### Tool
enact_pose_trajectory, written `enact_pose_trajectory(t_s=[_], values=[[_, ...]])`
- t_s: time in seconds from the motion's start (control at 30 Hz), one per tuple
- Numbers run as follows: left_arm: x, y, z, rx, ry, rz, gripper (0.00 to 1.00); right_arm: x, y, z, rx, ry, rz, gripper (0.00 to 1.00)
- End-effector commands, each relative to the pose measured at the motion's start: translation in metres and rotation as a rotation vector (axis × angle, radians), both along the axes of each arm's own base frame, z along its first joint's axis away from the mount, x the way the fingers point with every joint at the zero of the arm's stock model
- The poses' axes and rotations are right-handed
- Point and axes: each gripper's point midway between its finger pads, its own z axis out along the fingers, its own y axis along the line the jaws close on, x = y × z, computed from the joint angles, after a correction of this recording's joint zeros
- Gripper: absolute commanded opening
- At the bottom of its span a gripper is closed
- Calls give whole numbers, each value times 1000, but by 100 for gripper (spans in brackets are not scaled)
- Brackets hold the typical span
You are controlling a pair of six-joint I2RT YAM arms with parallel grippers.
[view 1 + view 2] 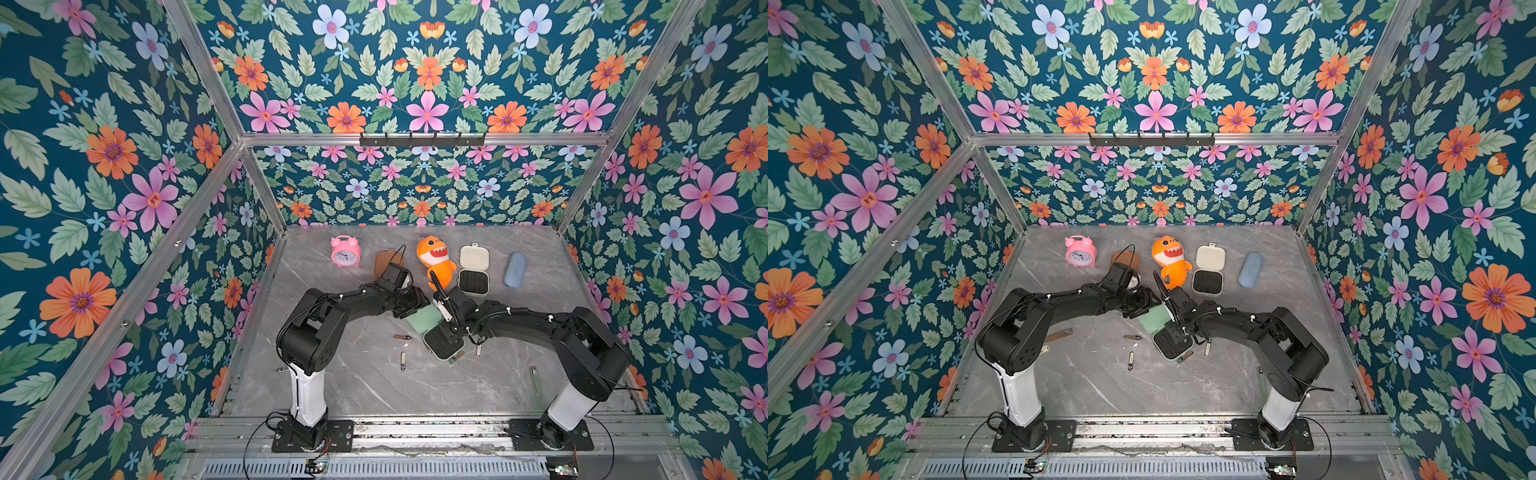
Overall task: Organize nail clipper sets
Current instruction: Place the nail clipper in the storage box.
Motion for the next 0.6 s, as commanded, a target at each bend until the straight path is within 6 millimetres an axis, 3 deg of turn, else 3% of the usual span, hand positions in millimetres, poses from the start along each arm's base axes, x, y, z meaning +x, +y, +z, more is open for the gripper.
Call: enact_pose_trajectory(t_s=[0.0, 0.57], values=[[-7, 8, -12, 47, 40, 11, 62, -24, -10, -14, -51, 142, -21, 12], [-8, 9, -16, 51, 43, 5, 62, -46, -19, -22, -111, 252, -42, 15]])
